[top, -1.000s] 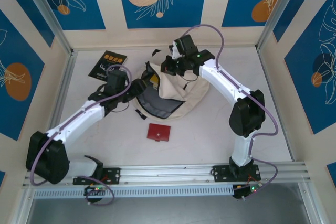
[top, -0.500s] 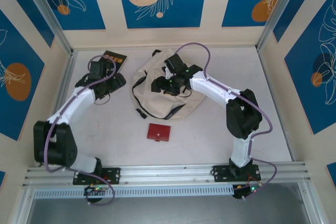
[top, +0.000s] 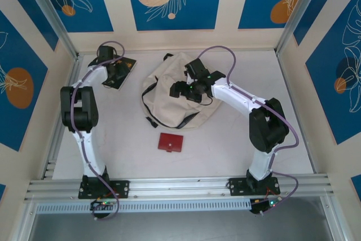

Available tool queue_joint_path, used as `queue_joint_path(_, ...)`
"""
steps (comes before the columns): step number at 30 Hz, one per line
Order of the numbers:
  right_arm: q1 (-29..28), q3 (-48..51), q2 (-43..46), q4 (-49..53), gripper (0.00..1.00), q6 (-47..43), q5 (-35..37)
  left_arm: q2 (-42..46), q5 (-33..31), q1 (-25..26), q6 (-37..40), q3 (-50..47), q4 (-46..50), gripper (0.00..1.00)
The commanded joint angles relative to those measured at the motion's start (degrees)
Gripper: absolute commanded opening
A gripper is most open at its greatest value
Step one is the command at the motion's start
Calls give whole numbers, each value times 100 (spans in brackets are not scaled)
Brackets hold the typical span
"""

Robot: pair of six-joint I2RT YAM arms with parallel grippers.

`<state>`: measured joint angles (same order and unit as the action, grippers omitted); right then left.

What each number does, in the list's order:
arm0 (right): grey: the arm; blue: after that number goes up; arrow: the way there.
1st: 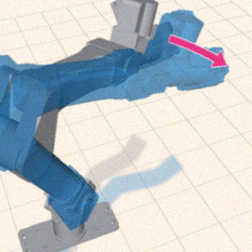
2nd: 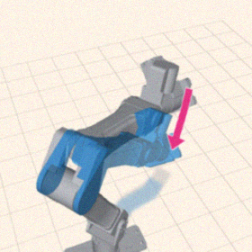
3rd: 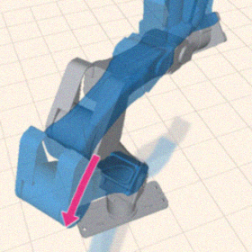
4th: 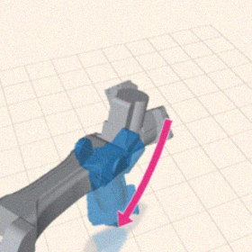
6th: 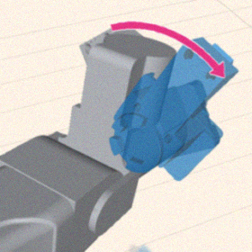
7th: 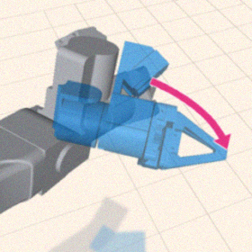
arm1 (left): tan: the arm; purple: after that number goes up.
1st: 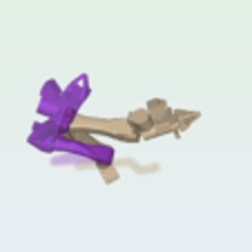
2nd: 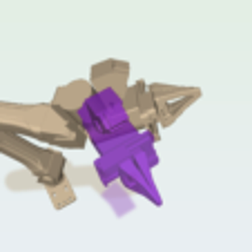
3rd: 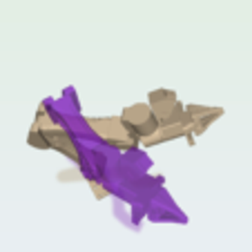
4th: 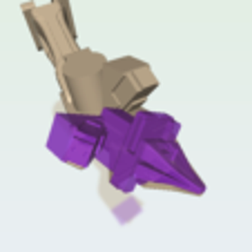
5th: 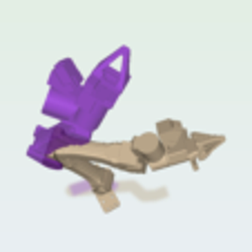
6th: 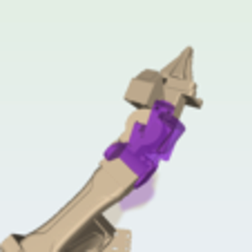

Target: Pack the student bag

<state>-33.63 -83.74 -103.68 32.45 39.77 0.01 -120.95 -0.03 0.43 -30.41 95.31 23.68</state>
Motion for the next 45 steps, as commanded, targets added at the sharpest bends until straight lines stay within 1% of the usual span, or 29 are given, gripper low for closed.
queue_joint_path(1, 14, -8, 68, 75, 80, 153, -77, -398, 74, -79, 263, 488, 359, 80)
queue_joint_path(3, 5, -2, 54, 95, 79, 180, -89, -584, 127, -100, 287, 630, 387, 81)
queue_joint_path(7, -12, 9, 67, 91, 79, 215, -151, -1006, 519, -122, 438, 1155, 850, 81)
queue_joint_path(10, -30, 32, 82, 70, 79, 242, -158, -1200, 617, -122, 508, 1303, 1103, 83)
queue_joint_path(14, -43, 1, 58, 51, 79, 267, -203, -1388, 502, -122, 588, 1453, 1488, 83)
queue_joint_path(18, -39, -49, 25, 58, 79, 286, -229, -1680, 263, -100, 752, 1834, 2194, 78)
queue_joint_path(21, -47, -93, 2, 59, 79, 303, -238, -1774, 89, -69, 765, 1889, 2625, 76)
queue_joint_path(23, -56, -118, -16, 52, 79, 312, -245, -1713, 146, -32, 768, 1729, 2737, 75)
queue_joint_path(27, -65, -152, -38, 52, 79, 313, -259, -1382, 415, 91, 667, 1064, 2558, 74)
queue_joint_path(30, -65, -179, -56, 52, 79, 320, -249, -1072, 579, 210, 625, 604, 2402, 72)
queue_joint_path(35, -67, -173, -65, 42, 79, 321, -248, -629, 565, 421, 597, -40, 2274, 71)
queue_joint_path(39, -67, -132, -47, 25, 79, 321, -237, -29, 613, 597, 401, -945, 1936, 72)
queue_joint_path(45, -67, -106, -22, -8, 79, 308, -236, 833, 130, 1039, 344, -2028, 1860, 71)
